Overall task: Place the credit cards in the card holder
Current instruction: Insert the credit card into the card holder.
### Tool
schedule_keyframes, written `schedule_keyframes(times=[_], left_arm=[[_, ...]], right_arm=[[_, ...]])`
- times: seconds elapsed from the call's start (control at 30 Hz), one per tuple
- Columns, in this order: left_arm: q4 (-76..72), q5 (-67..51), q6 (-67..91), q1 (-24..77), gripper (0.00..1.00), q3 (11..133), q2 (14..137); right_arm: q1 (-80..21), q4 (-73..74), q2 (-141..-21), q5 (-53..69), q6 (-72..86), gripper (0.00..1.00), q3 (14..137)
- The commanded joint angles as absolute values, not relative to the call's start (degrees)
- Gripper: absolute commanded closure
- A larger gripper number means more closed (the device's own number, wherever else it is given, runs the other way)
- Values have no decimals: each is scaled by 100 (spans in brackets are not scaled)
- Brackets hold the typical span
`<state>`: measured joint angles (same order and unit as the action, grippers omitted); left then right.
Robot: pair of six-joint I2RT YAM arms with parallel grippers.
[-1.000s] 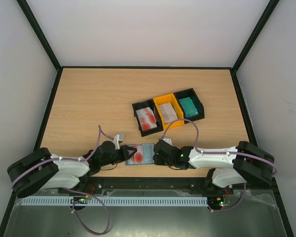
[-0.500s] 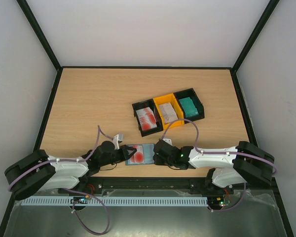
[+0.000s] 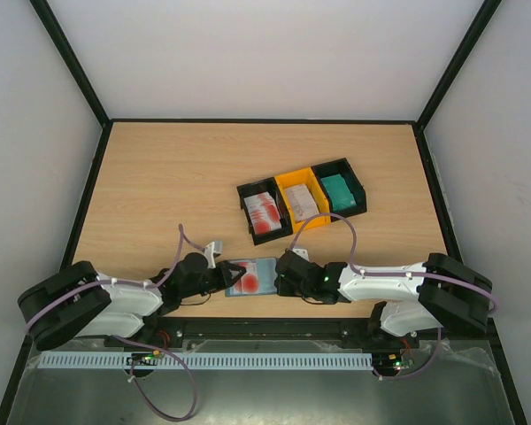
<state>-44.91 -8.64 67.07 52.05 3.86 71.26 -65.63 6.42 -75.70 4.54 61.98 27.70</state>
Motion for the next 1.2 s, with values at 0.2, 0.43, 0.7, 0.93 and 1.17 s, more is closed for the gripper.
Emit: schedule_keyframes(times=[0.2, 0.43, 0.7, 0.93, 1.17], left_arm=[[-4914, -842, 6546, 5157, 98, 531, 7563], [-5176, -853, 6515, 5133, 98, 662, 7899], [-5576, -872, 6592, 5133, 98, 581, 8290], [-5406, -647, 6618, 5125, 97, 448, 8095], [-5179, -423, 6592, 5074, 97, 296, 7850]], right_arm=[[-6559, 1028, -7701, 466, 6222, 83, 2619], [-6559, 1006, -7695, 466, 6230, 83, 2606], [-6561, 976, -7684, 472, 6231, 83, 2603], [-6560, 993, -7648, 457, 6240, 83, 2590], [-6561, 976, -7650, 451, 6235, 83, 2580]])
